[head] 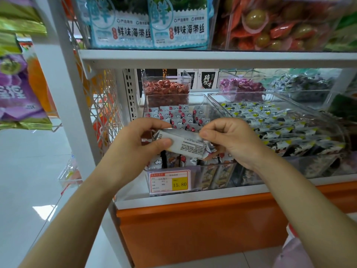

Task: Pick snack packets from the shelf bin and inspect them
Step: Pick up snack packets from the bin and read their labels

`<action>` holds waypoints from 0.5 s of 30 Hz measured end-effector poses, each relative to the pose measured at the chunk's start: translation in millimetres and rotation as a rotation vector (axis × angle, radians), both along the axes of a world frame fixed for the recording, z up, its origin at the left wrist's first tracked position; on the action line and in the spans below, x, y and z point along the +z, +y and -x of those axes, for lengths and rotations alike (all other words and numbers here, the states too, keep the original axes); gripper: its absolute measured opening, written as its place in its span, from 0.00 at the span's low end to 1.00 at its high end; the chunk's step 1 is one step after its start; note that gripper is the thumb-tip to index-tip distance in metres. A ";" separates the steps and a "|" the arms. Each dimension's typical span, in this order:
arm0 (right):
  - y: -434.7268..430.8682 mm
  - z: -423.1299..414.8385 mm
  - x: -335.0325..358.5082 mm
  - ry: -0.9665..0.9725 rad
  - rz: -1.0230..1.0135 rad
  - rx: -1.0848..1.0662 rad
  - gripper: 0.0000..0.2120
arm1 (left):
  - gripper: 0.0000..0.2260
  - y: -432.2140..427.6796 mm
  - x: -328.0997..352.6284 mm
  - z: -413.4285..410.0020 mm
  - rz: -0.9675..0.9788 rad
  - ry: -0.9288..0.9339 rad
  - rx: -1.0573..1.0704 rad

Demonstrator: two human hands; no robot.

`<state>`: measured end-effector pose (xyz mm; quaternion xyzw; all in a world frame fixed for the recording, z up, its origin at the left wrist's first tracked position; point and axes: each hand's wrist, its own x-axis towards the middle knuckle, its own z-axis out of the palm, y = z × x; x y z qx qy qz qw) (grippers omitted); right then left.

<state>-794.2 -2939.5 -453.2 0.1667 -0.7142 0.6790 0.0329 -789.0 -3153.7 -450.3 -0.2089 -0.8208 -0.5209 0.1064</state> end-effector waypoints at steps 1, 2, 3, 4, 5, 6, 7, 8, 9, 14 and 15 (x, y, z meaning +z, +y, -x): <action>0.0 0.5 0.0 0.008 0.001 -0.001 0.08 | 0.10 -0.1 -0.4 0.5 -0.004 0.008 0.008; -0.3 1.4 -1.0 0.019 -0.002 -0.008 0.08 | 0.09 0.0 -0.8 1.0 -0.005 0.014 0.016; -1.2 2.3 -3.0 0.032 -0.003 -0.024 0.08 | 0.09 0.5 -1.3 1.8 -0.007 0.018 0.024; -2.9 3.1 -5.1 0.041 0.005 -0.047 0.08 | 0.09 1.3 -1.9 2.2 -0.013 0.024 0.035; -4.8 3.6 -7.4 0.047 0.024 -0.073 0.07 | 0.08 2.3 -2.5 3.0 -0.023 0.036 0.050; -6.6 3.8 -9.4 0.052 0.058 -0.087 0.06 | 0.07 3.6 -2.6 4.1 -0.044 0.048 0.073; -8.2 3.7 -10.8 0.056 0.093 -0.083 0.07 | 0.07 5.0 -2.4 5.7 -0.076 0.055 0.102; -9.6 2.9 -11.4 0.058 0.121 -0.054 0.09 | 0.06 6.2 -2.1 7.5 -0.113 0.057 0.135; -10.5 2.2 -11.7 0.075 0.114 -0.037 0.12 | 0.06 7.3 -1.6 9.4 -0.146 0.058 0.166; -14.6 2.6 -11.2 0.235 -0.047 -0.237 0.18 | 0.13 17.7 -4.2 14.0 -0.188 0.060 0.181; -14.4 3.4 -11.2 0.229 -0.001 -0.282 0.15 | 0.16 19.9 -6.4 14.5 -0.140 0.083 0.200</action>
